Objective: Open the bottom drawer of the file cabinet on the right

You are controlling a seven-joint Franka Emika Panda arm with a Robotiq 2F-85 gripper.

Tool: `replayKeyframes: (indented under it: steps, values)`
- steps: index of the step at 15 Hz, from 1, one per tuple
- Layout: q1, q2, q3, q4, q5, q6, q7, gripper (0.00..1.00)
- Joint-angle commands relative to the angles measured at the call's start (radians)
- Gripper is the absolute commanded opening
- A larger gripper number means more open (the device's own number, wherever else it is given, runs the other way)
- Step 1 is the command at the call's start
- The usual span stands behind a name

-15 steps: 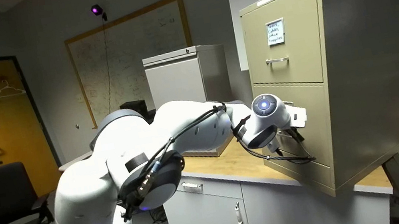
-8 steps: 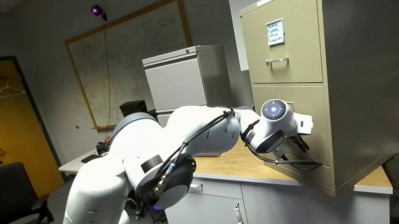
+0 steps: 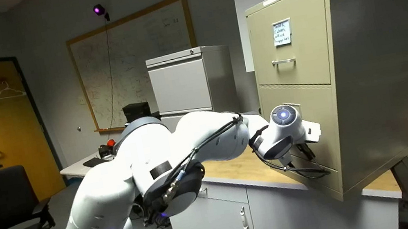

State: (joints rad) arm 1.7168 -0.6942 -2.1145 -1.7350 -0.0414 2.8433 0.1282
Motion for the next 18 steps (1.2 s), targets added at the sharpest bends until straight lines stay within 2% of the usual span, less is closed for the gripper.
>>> replayKeyframes:
  steps: [1, 5, 9, 11, 18]
  values:
    - [0.016, -0.007, -0.008, 0.014, -0.015, -0.097, 0.032, 0.60]
    - [-0.002, 0.050, 0.003, -0.030, -0.026, -0.152, 0.073, 0.28]
    - [-0.046, 0.096, 0.036, -0.121, -0.007, -0.116, 0.101, 0.01]
    - [-0.083, 0.126, 0.067, -0.182, 0.003, -0.077, 0.100, 0.00]
    - [-0.129, 0.262, 0.115, -0.346, 0.001, 0.085, 0.085, 0.00]
